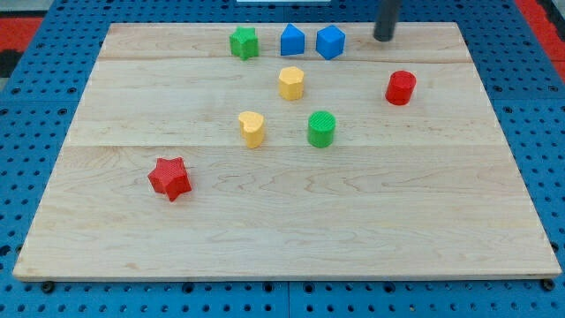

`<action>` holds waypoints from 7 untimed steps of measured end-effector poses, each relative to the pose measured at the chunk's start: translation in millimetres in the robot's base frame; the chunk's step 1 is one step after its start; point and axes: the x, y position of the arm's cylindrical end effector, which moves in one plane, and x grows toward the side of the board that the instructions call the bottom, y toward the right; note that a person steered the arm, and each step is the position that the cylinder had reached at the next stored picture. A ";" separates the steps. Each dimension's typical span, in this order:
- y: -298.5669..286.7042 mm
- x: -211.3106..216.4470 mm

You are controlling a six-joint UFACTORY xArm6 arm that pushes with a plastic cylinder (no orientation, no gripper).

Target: Move the red circle to the bottom of the green circle

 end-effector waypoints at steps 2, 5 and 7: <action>0.9 116.1; -36.7 212.4; -72.5 210.4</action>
